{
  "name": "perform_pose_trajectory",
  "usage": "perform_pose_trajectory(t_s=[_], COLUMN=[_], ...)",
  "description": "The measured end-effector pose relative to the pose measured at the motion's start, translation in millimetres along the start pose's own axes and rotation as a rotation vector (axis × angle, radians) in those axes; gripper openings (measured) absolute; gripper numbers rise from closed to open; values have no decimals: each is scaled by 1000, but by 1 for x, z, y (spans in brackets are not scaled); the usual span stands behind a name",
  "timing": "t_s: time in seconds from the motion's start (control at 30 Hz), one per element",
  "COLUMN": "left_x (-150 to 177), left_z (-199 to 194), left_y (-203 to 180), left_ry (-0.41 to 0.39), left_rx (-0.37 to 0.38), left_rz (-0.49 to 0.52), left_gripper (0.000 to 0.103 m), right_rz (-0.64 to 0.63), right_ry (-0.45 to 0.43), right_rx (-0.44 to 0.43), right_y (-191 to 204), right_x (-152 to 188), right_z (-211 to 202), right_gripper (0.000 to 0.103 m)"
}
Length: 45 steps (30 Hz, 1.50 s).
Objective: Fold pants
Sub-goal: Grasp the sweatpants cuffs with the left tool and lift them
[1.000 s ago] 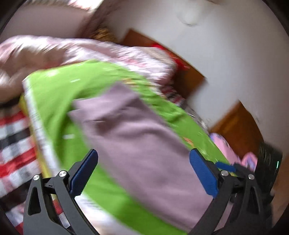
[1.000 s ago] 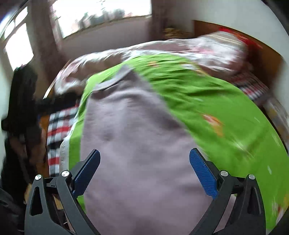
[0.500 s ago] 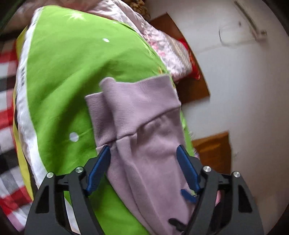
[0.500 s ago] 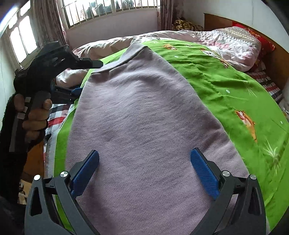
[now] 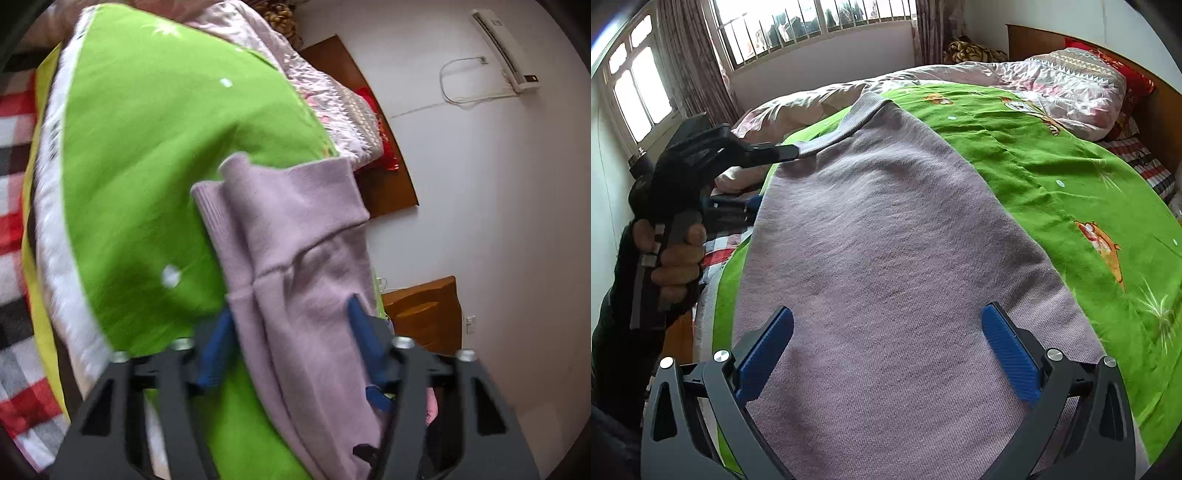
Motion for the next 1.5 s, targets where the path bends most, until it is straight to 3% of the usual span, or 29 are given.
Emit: perform_pose_trajectory(t_s=[0.1,0.17,0.23,0.37,0.47,0.57,0.6,0.7,0.73,0.83,0.9,0.93,1.0,1.07,1.1,1.23,1.3,1.37,1.5], left_x=[-11,-16,-17,-13,12,78,100,197,229,328,379,394,404,389,379,314,277,240,209], left_z=[10,13,13,5,-2,12,18,50,61,100,123,130,128,121,115,73,58,44,14], left_y=[13,24,27,-16,-119,-216,-236,-278,-280,-255,-220,-206,-204,-211,-212,-228,-229,-210,-179], left_ry=[-3,-13,-16,-73,-106,-75,-64,37,85,328,533,573,541,626,632,476,371,276,199], left_rx=[18,63,88,21,-56,-94,-99,-76,-82,-147,-183,-216,-218,-91,-45,88,72,3,-87], left_rz=[-31,-71,-75,63,373,738,827,1087,1158,1408,1483,1523,1626,1494,1448,1286,1174,1053,919], left_gripper=[48,30,22,16,16,17,17,17,17,18,21,27,35,64,70,91,94,94,94], right_rz=[-3,2,13,110,366,492,527,623,664,781,848,881,972,1034,1058,1066,1036,983,908], right_ry=[1,0,-3,-43,-195,-372,-437,-525,-541,-527,-469,-437,-363,-321,-303,-252,-214,-170,0], right_rx=[4,-1,-18,-140,-217,-210,-160,-40,-11,32,69,81,69,21,-16,-141,-191,-209,-200], right_y=[0,0,-1,-18,-68,-108,-124,-159,-169,-189,-197,-200,-201,-199,-194,-169,-159,-144,-115], right_x=[-1,-2,-2,-4,-6,3,11,46,62,118,155,170,204,223,230,229,222,211,201], right_z=[2,2,1,-9,-64,-136,-168,-234,-250,-276,-275,-271,-258,-245,-237,-216,-207,-195,-158], right_gripper=[99,99,99,98,98,98,98,99,99,99,99,99,99,99,99,99,99,99,98])
Point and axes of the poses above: each gripper's, at about its wrist camera, not at the fingertips, and z roughly the way its jaws point, y to its left, x to its underside, the point moved 4 cm from there along z, roughly the way its jaws point, and after that the axes turned 9 degrees about x, right-handed, at the moved point
